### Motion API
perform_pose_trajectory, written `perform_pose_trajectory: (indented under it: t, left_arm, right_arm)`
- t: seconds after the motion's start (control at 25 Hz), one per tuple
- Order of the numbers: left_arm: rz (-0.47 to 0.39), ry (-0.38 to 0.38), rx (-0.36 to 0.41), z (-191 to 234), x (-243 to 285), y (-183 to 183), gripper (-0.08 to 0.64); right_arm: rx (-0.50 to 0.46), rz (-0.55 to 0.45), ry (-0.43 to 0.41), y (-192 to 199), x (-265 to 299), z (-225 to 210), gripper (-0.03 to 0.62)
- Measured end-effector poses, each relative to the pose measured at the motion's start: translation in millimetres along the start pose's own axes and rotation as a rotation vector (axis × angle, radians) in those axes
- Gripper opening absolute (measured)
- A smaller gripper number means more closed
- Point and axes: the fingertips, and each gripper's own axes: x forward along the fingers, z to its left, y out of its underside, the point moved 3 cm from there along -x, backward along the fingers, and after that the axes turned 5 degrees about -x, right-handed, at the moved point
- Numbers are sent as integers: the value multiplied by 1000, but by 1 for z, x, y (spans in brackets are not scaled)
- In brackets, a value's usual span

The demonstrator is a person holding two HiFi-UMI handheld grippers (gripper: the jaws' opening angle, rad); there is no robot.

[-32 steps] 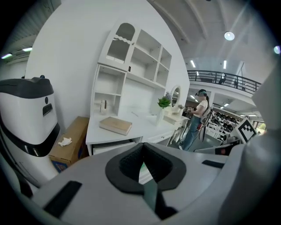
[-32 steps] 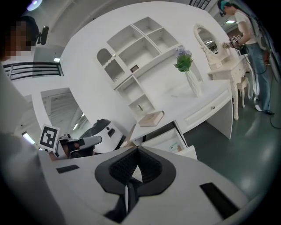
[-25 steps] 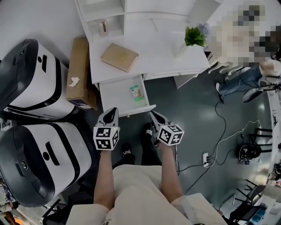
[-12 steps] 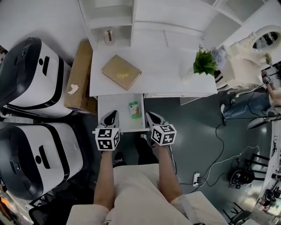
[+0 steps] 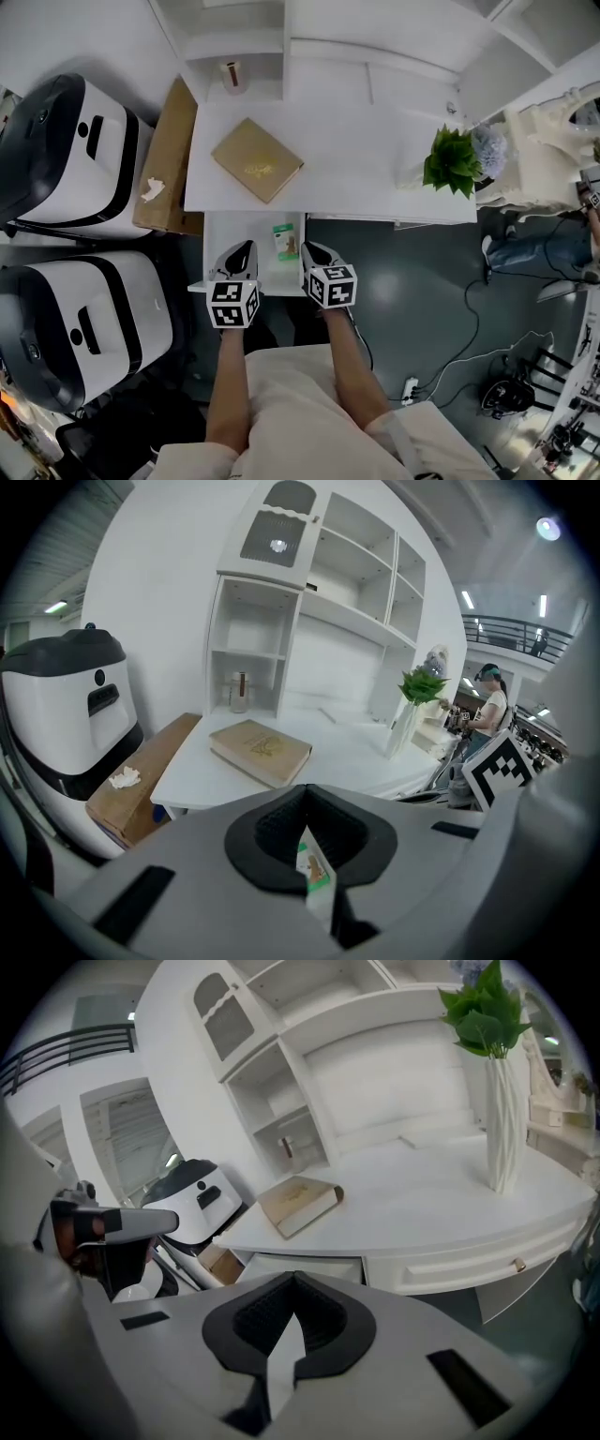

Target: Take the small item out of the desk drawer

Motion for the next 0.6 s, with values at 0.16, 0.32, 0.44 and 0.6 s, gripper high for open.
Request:
perform_pose_trajectory:
  t: [0.16, 0.32, 0.44, 0.6]
  left_arm:
    - [0, 1, -19, 6, 4, -1, 17]
    - [9, 44, -13, 16, 8, -2, 17]
    - [21, 100, 6, 25, 11, -3, 17]
    - [36, 187, 51, 36, 13, -8, 17]
  right_arm:
    - [-8, 46, 11, 6, 15, 0, 25]
    - [7, 70, 42, 14, 30, 8, 25]
    - [59, 62, 78, 18, 40, 13, 25]
    - [91, 45, 147, 18, 56, 19, 25]
